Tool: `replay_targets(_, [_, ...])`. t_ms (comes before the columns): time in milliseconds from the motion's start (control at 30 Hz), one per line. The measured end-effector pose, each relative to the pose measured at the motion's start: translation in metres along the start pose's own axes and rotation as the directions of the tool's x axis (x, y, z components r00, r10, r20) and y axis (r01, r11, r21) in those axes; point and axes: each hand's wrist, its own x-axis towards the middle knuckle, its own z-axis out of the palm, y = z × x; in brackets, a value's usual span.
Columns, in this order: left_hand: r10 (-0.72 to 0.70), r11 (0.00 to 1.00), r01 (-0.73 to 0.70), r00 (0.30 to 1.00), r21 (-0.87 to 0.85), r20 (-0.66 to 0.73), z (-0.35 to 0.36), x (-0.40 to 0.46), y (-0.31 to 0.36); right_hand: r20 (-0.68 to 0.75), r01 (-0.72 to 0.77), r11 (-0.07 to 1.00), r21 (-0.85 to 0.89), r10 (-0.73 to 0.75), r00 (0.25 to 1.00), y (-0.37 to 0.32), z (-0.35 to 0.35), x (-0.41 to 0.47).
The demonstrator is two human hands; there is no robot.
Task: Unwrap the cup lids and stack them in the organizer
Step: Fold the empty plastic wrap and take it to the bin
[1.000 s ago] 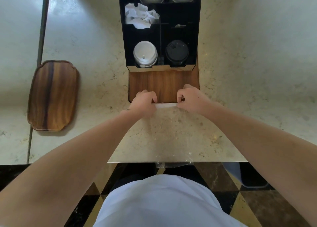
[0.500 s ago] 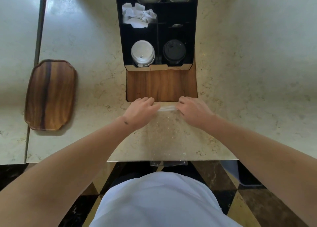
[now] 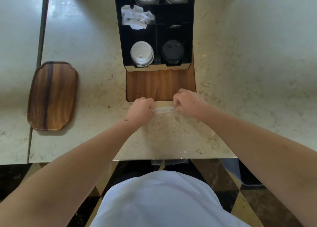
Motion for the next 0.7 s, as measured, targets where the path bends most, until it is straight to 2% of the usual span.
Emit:
replay_targets(100, [-0.045, 0.999, 0.046, 0.997, -0.018, 0.057, 0.002, 0.008, 0.002, 0.028, 0.031, 0.999, -0.016, -0.03, 0.999, 0.004, 0.0, 0.005])
replay_targets(200, [-0.012, 1.0, 0.012, 0.999, 0.008, 0.053, 0.004, 0.006, 0.0, 0.028, 0.073, 0.996, -0.054, -0.072, 0.997, 0.008, 0.003, 0.004])
replay_targets(333, [0.23, 0.969, -0.223, 0.972, 0.109, -0.056, 0.007, -0.01, -0.006, -0.054, 0.183, 0.975, -0.124, -0.191, 0.98, 0.007, 0.01, -0.01])
replay_targets(400, [0.347, 0.921, -0.33, 0.936, 0.206, -0.054, 0.009, -0.019, -0.011, -0.113, 0.226, 0.956, -0.185, -0.249, 0.962, 0.006, 0.019, -0.022])
replay_targets(500, [0.424, 0.874, -0.403, 0.905, 0.272, -0.022, 0.015, -0.03, -0.018, -0.15, 0.221, 0.956, -0.194, -0.252, 0.956, 0.006, 0.036, -0.038])
replay_targets(600, [0.427, 0.888, -0.405, 0.902, 0.217, -0.061, 0.019, -0.039, -0.026, -0.163, 0.223, 0.959, -0.175, -0.252, 0.954, 0.005, 0.047, -0.05])
replay_targets(700, [0.364, 0.927, -0.35, 0.925, 0.131, -0.107, 0.018, -0.043, -0.025, -0.16, 0.205, 0.966, -0.16, -0.23, 0.96, 0.002, 0.046, -0.057])
